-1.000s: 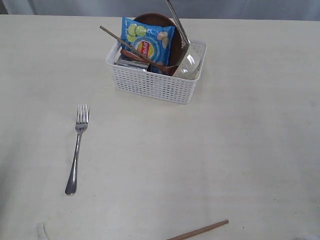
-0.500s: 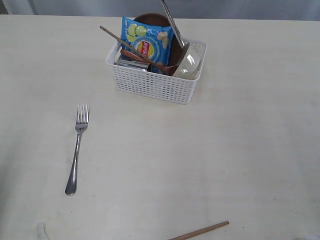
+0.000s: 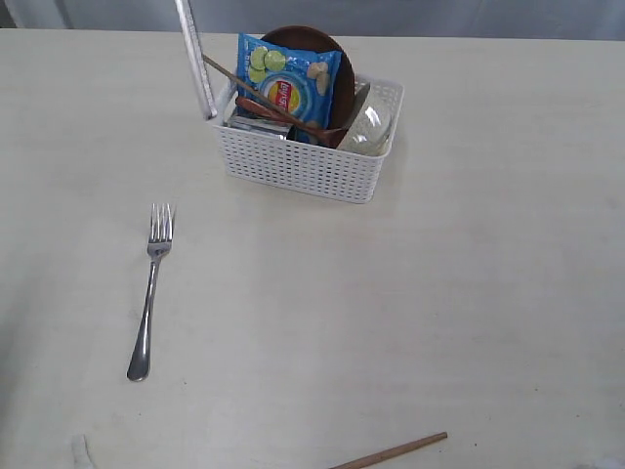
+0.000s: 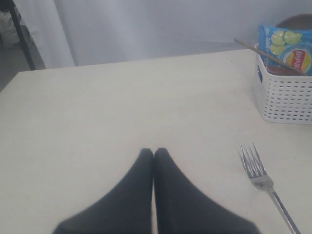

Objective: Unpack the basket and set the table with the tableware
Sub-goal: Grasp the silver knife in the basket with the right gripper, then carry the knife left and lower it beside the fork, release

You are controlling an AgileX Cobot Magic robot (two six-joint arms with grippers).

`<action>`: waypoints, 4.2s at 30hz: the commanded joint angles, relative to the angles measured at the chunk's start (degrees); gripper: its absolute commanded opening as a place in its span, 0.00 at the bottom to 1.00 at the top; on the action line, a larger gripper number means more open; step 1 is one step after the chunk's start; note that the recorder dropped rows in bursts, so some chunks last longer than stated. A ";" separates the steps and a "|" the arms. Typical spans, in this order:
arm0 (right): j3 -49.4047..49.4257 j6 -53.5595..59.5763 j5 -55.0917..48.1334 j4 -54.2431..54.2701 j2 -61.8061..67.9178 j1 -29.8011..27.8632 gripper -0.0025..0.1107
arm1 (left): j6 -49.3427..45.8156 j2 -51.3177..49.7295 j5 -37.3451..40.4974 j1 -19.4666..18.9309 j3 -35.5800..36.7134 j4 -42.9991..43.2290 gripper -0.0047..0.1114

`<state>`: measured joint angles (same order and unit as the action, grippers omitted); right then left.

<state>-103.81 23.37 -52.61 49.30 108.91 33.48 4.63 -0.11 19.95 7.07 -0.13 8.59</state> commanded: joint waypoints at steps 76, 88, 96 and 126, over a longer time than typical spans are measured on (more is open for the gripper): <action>25.92 19.37 27.24 50.64 21.94 19.25 0.02 | 0.13 0.11 -0.03 0.29 0.13 -0.11 0.04; 25.92 19.37 28.54 50.64 21.94 19.25 0.02 | 0.13 0.11 -0.03 0.29 0.13 -0.11 0.04; 25.92 19.25 28.08 50.64 21.94 19.25 0.02 | 0.13 0.11 -0.03 0.29 0.13 -0.11 0.04; 25.92 15.72 26.63 48.03 21.94 19.25 0.02 | 0.13 0.11 -0.03 0.29 0.13 0.13 0.04</action>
<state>-78.25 40.05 -25.74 98.23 130.27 52.69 4.63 -0.11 19.95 7.07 -0.13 8.59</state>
